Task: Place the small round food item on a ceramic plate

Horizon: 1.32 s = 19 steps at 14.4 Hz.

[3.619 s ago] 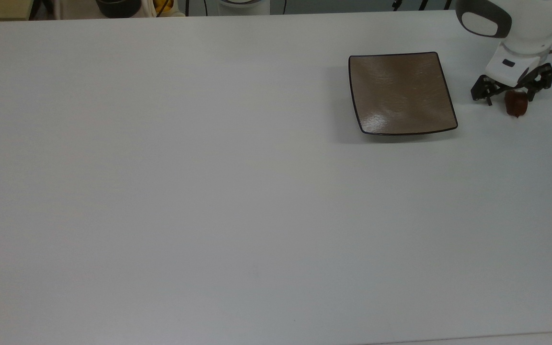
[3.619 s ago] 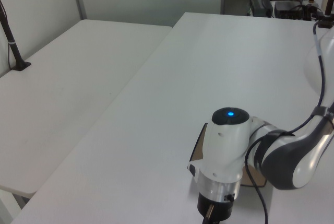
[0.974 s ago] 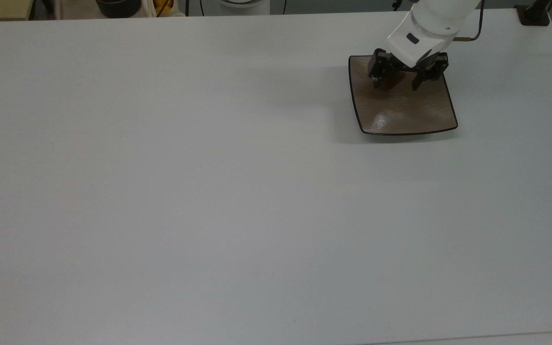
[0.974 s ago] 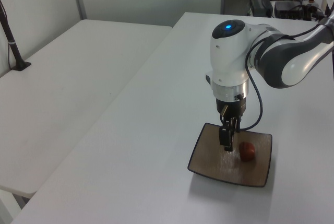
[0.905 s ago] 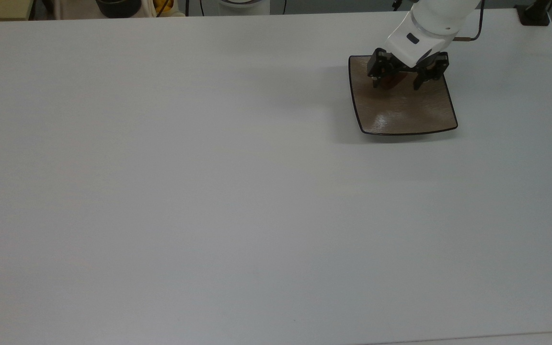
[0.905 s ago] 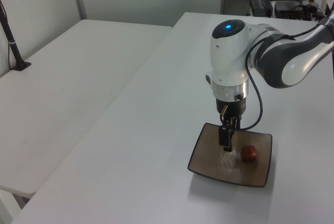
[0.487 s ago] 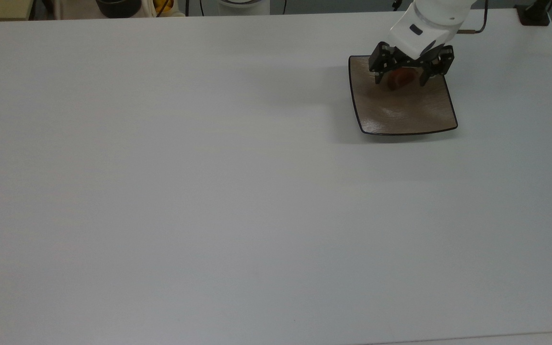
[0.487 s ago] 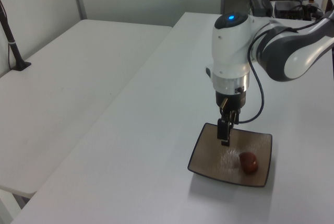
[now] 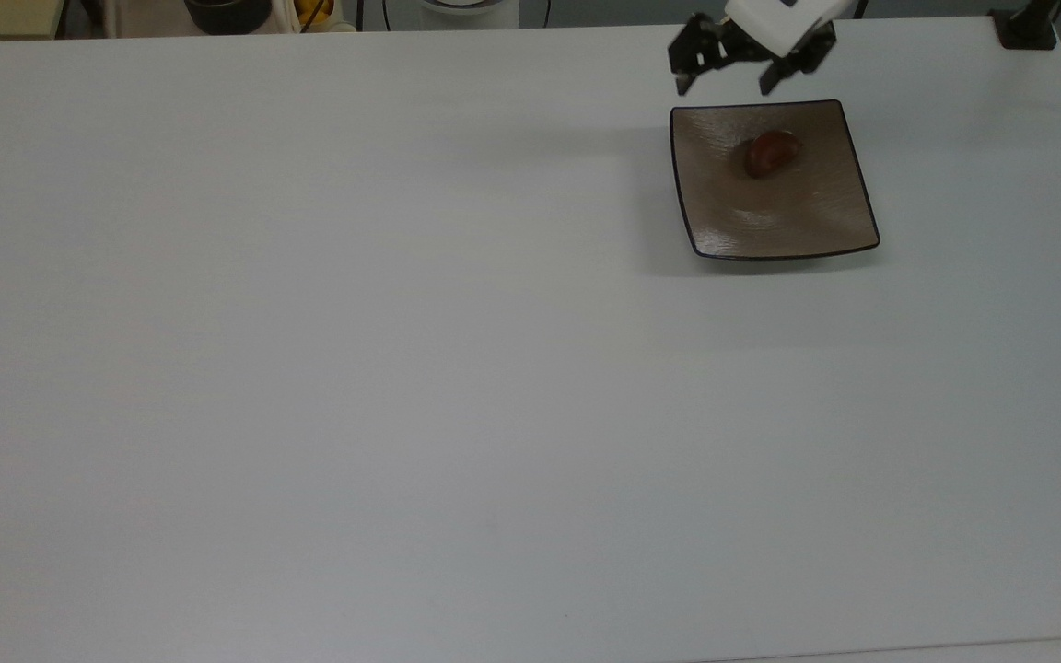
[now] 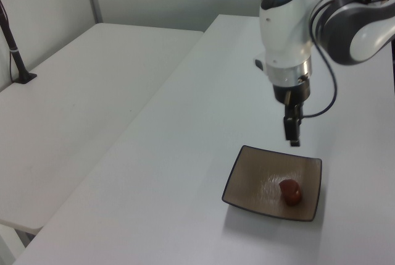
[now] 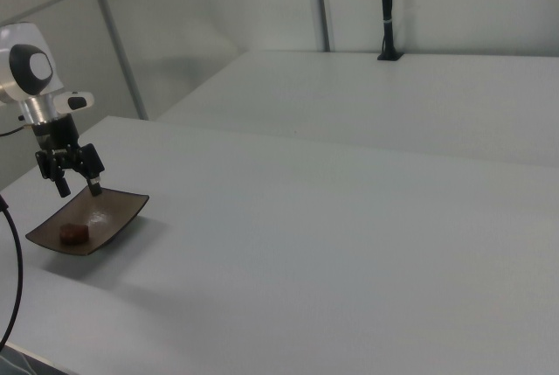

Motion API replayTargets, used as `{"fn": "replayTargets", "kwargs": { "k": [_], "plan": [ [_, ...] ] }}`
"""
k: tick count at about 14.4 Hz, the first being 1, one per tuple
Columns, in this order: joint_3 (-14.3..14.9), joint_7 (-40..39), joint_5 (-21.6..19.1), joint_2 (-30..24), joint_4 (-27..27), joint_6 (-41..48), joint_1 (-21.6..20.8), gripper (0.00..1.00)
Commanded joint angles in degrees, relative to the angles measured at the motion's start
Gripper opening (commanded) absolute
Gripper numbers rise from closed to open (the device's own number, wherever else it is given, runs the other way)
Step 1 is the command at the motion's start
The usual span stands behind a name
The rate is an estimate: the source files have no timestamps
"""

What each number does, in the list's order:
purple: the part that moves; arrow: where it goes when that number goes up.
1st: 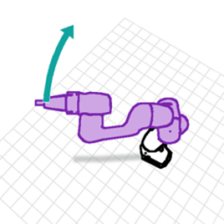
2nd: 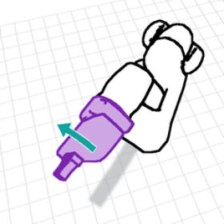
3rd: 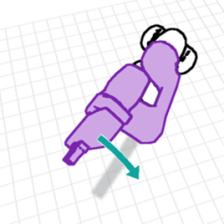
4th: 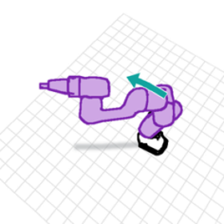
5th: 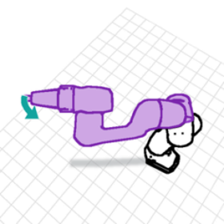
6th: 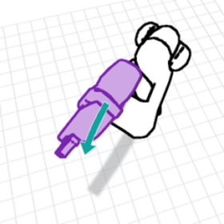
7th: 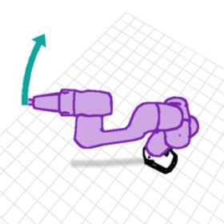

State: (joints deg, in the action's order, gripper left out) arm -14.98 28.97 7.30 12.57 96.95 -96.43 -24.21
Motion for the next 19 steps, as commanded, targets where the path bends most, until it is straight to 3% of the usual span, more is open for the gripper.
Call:
{"fn": "replayTargets", "kwargs": {
  "k": [1,4,7,9,12,13,16,19],
  "plan": [
    [6.0,-7.2,-0.4,-8.5,7.7,1.0,0.1,1.0],
    [9.2,-11.7,-0.2,-14.1,13.1,-3.1,5.0,1.0],
    [15.1,-15.9,-1.4,-14.1,12.9,-6.7,9.5,1.0],
    [18.0,-16.9,-5.0,-14.1,12.0,-10.4,12.1,1.0],
    [18.4,-23.0,-11.7,-13.9,10.7,-10.9,16.4,1.0],
    [18.5,-23.4,-11.8,-13.9,10.7,-10.8,16.5,1.0],
    [18.1,-23.0,-10.5,-13.8,10.7,-10.7,16.1,1.0],
    [16.7,-22.8,-5.7,-13.6,10.7,-10.6,16.5,1.0]
  ]
}}
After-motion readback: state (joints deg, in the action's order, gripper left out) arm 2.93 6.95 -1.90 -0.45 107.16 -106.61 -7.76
